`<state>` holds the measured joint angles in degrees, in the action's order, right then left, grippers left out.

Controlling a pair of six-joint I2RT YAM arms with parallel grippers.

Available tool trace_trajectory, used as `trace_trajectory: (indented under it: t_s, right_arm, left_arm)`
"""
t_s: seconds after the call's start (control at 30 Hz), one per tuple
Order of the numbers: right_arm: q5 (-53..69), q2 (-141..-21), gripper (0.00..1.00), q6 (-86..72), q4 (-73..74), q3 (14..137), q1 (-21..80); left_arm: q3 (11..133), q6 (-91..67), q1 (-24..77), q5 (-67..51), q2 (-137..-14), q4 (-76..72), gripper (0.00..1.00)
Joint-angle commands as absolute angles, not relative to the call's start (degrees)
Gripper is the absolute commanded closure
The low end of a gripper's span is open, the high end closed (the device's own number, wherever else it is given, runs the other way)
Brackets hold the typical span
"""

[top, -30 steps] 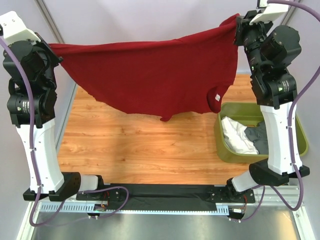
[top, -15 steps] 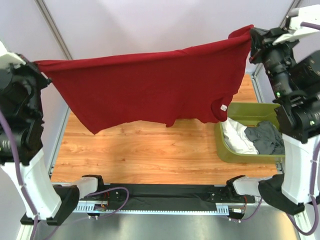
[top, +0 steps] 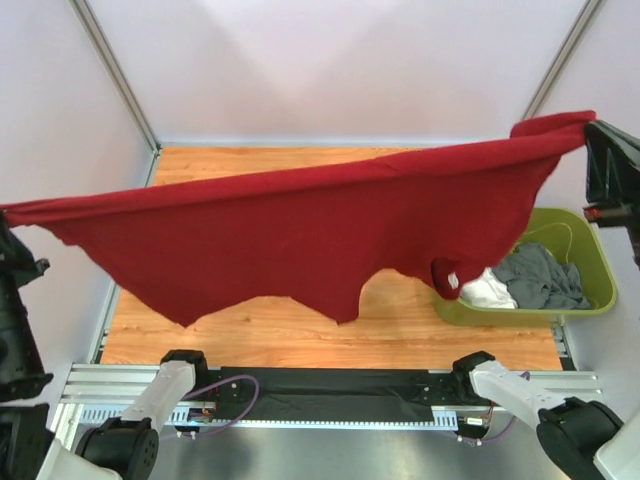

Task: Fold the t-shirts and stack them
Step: Flatten the tshirt out

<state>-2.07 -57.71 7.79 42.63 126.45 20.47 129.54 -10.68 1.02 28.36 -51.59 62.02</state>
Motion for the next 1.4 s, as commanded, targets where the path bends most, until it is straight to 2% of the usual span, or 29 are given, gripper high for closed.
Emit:
trace_trajectory:
  t_s: [0.0, 0.17, 0.33, 0.5, 0.67, 0.73, 1.0, 1.13, 1.37]
  right_arm:
    - [-5.5, -57.2, 1.0, 8.4, 44.0, 127.8, 20.1]
    - [-8.7, -59.6, 1.0, 9.4, 45.5, 126.9, 20.2]
    - [-13.4, -60.4, 1.0, 13.6, 41.1, 116.2, 20.3]
    - [-14.2, -62.8, 1.0, 14.0, 35.9, 101.5, 20.3]
    - [-15.1, -67.0, 1.0, 15.6, 20.9, 83.7, 20.4]
    - [-15.1, -69.6, 1.0, 16.0, 15.2, 81.7, 20.1]
    - [-16.0, -94.3, 1.0, 17.0, 5.6, 90.3, 20.3]
    - [-18.1, -105.8, 1.0, 18.6, 3.8, 96.4, 20.2]
    - [-18.5, -117.6, 1.0, 13.9, 1.8, 105.8, 19.3]
  left_arm:
    - [129.6, -6.1, 0.4, 38.1, -51.1, 63.0, 1.0]
    - [127.6, -4.8, 2.0, 40.9, -57.4, 63.1, 1.0]
    - [121.9, -7.1, 2.1, 37.9, -63.4, 62.1, 1.0]
    - [105.0, -8.1, 2.0, 38.8, -65.8, 51.2, 1.0]
    - [90.3, -12.6, 1.1, 36.7, -70.7, 39.4, 1.0]
    - [87.5, -14.6, 0.5, 36.6, -72.8, 35.3, 1.0]
    - [84.3, -19.9, -1.7, 36.7, -89.2, 26.3, 1.0]
    - [90.4, -19.3, -1.9, 33.3, -97.8, 23.9, 1.0]
    - [101.8, -17.6, -2.5, 30.9, -111.7, 24.6, 1.0]
